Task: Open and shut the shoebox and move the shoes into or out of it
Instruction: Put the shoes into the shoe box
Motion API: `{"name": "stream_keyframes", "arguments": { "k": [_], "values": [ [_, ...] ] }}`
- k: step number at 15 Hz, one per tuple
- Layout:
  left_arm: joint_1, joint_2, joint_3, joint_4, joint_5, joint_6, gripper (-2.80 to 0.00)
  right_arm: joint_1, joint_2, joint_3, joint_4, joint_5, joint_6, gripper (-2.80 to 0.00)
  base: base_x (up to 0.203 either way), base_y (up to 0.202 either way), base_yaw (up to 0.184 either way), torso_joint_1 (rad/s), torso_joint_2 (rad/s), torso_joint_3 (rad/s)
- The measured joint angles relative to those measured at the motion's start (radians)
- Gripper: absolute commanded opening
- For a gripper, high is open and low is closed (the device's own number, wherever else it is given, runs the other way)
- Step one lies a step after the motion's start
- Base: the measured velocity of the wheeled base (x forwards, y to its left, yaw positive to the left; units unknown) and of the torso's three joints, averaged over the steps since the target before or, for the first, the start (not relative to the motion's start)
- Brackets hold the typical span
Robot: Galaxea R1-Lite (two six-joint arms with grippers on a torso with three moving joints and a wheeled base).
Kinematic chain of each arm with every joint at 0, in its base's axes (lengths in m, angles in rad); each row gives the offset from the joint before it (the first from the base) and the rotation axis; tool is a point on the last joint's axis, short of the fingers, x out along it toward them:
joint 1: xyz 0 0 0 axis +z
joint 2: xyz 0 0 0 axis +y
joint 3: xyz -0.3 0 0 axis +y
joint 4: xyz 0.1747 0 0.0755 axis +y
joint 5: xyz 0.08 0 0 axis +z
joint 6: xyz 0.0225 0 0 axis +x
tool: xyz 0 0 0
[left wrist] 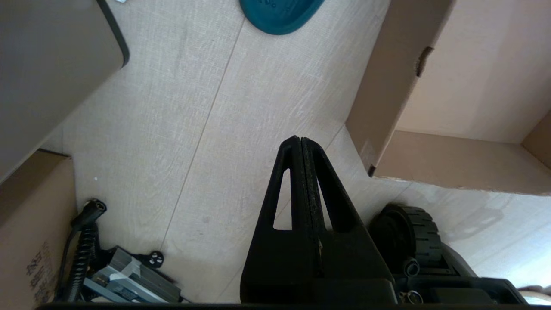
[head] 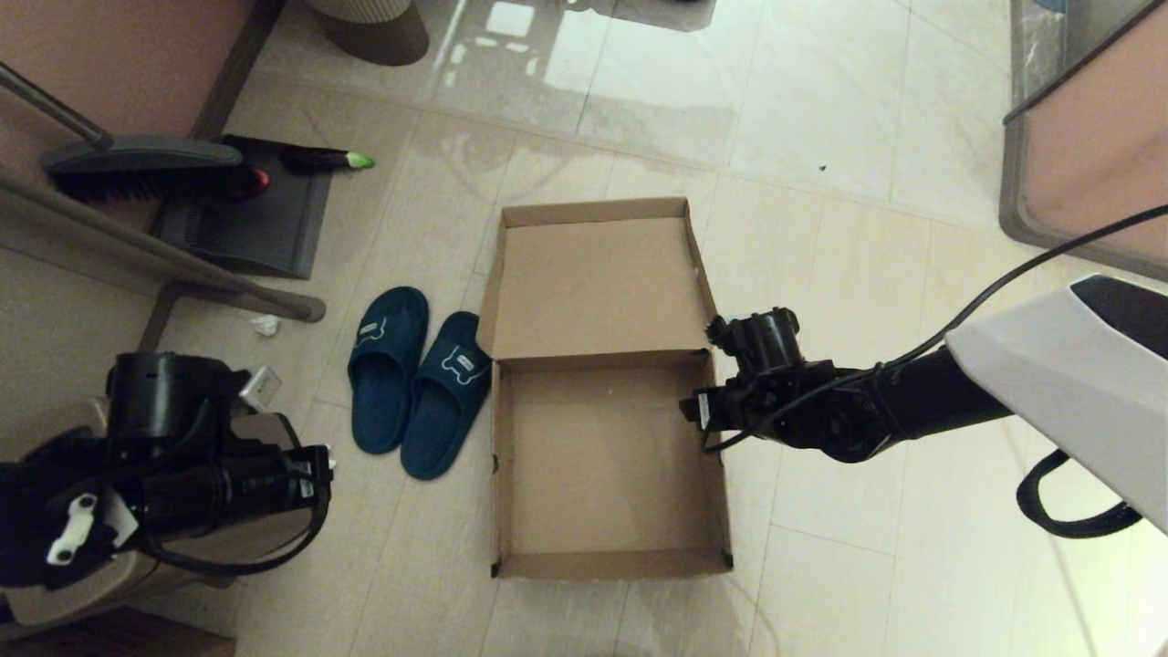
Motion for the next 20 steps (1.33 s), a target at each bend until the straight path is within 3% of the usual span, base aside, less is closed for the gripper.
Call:
{"name": "stream_keyframes", "arguments": {
  "k": [2, 3, 8, 18, 19, 20],
  "values": [
    [0.0, 0.007, -0.001, -0.003, 0.005, 0.002, -2.8, -0.001, 0.056, -0.053, -0.002, -0.011, 0.001, 0.0, 0.0, 0.0, 0.0, 0.0, 0.0, 0.0],
    [0.0, 0.01, -0.001, -0.003, 0.006, 0.001, -2.8, -0.003, 0.087, -0.089, -0.003, -0.026, 0.001, -2.8, 0.0, 0.0, 0.0, 0.0, 0.0, 0.0],
    [0.0, 0.01, 0.018, -0.003, 0.007, 0.001, -2.8, -0.067, 0.209, -0.257, 0.003, -0.085, -0.037, -2.8, 0.0, 0.0, 0.0, 0.0, 0.0, 0.0],
    [-0.001, 0.031, 0.014, -0.006, 0.006, 0.0, -2.8, -0.208, 0.203, -0.261, 0.003, -0.083, -0.094, -2.8, 0.0, 0.0, 0.0, 0.0, 0.0, 0.0],
    [-0.001, 0.036, 0.014, -0.007, 0.007, 0.0, -2.8, -0.221, 0.2, -0.258, 0.003, -0.083, -0.096, 0.0, 0.0, 0.0, 0.0, 0.0, 0.0, 0.0],
    [-0.001, 0.044, 0.01, -0.016, 0.008, 0.0, -2.8, -0.23, 0.198, -0.253, 0.004, -0.088, -0.101, 0.0, 0.0, 0.0, 0.0, 0.0, 0.0, 0.0]
  ]
}}
